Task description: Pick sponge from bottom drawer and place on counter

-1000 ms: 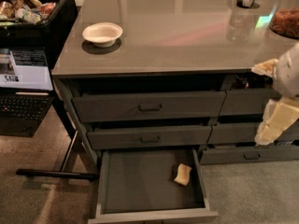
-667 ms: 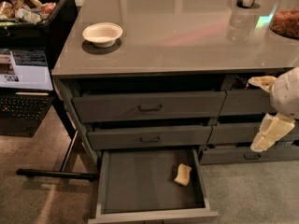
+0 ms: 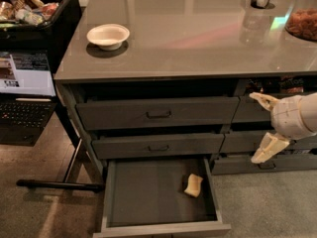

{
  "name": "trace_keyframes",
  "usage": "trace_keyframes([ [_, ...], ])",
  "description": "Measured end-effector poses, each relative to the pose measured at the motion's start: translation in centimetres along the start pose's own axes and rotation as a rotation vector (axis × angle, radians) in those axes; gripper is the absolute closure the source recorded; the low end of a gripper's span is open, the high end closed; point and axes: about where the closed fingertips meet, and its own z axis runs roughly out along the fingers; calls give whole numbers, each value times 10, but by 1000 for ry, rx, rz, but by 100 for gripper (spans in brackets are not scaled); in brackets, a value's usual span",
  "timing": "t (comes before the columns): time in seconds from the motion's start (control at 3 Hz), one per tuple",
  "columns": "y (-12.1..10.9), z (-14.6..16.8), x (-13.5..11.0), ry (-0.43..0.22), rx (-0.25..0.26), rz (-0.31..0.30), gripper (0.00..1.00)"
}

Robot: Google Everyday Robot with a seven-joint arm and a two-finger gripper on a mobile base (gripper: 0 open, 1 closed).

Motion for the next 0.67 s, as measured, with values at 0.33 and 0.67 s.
trace_keyframes([
  [0.33,4,41,16,-21,-2,-14,0],
  [0.67,4,41,16,-21,-3,-14,0],
])
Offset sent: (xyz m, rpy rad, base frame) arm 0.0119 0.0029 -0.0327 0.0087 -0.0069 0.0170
